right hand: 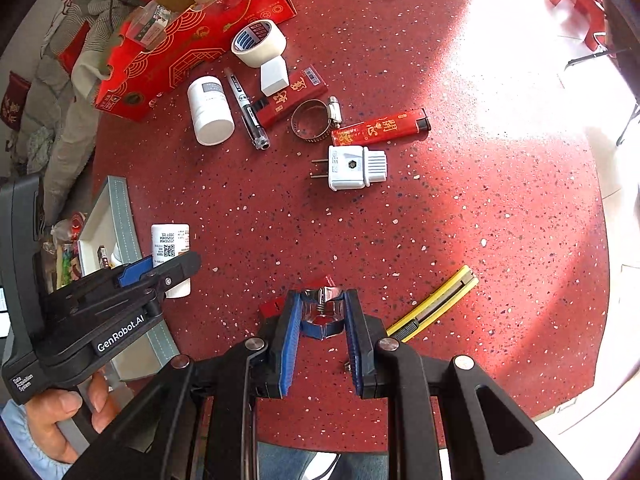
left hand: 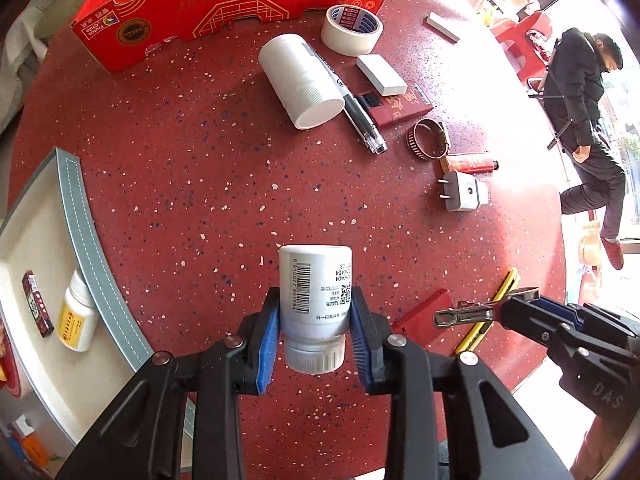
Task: Organize rigid objects
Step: 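Grasp the small white bottle with the left gripper while the right grasps the metal clip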
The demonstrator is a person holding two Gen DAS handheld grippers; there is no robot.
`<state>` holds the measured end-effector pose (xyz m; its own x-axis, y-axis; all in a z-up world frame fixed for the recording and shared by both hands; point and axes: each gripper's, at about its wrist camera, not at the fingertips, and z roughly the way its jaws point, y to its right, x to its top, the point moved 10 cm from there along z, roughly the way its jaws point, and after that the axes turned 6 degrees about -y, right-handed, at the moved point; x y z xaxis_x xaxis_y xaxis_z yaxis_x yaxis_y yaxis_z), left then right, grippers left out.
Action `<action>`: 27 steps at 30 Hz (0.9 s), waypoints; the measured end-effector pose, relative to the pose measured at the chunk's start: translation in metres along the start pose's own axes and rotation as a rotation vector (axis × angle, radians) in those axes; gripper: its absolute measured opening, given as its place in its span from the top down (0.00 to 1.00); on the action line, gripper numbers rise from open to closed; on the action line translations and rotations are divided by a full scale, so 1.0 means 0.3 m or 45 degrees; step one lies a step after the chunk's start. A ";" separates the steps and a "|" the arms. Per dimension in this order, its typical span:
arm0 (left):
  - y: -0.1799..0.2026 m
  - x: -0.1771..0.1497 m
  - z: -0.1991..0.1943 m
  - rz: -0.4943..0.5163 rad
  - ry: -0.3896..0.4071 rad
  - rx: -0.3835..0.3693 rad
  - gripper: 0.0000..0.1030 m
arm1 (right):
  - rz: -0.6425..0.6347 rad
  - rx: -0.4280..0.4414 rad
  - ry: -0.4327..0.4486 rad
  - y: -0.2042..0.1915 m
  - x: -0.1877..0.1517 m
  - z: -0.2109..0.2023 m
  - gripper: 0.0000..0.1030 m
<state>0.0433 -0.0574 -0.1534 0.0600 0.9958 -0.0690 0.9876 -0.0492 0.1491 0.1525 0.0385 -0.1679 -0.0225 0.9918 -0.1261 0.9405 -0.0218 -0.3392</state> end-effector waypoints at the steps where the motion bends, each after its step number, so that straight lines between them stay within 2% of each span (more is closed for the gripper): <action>1: -0.006 -0.005 -0.012 0.007 0.007 -0.003 0.66 | 0.009 0.001 0.001 0.001 0.001 -0.003 0.78; 5: -0.017 -0.058 -0.084 0.035 0.024 -0.009 0.66 | 0.007 -0.012 0.015 -0.006 -0.022 -0.029 0.78; 6: -0.031 -0.036 -0.093 0.040 0.028 -0.010 0.66 | 0.005 -0.013 0.017 -0.010 -0.028 -0.037 0.78; 10: -0.041 -0.061 -0.149 0.041 0.042 -0.023 0.66 | -0.025 -0.026 0.026 -0.047 -0.039 -0.054 0.78; 12: -0.097 -0.018 -0.150 0.035 0.050 -0.029 0.66 | -0.050 -0.033 0.029 -0.073 -0.045 -0.063 0.78; 13: -0.106 0.044 -0.123 0.034 0.056 -0.030 0.66 | -0.068 -0.041 0.030 -0.088 -0.046 -0.063 0.78; 16: -0.134 0.058 -0.149 0.022 0.080 -0.027 0.66 | -0.135 -0.065 0.039 -0.141 -0.046 -0.072 0.78; 27: -0.315 0.058 -0.272 -0.157 0.221 0.012 0.66 | -0.398 -0.121 0.055 -0.365 -0.029 -0.086 0.78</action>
<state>-0.0607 -0.0291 -0.0882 -0.0861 0.9926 0.0851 0.9873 0.0736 0.1408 0.0583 0.0355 -0.1055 -0.3024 0.9531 0.0108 0.9178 0.2943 -0.2664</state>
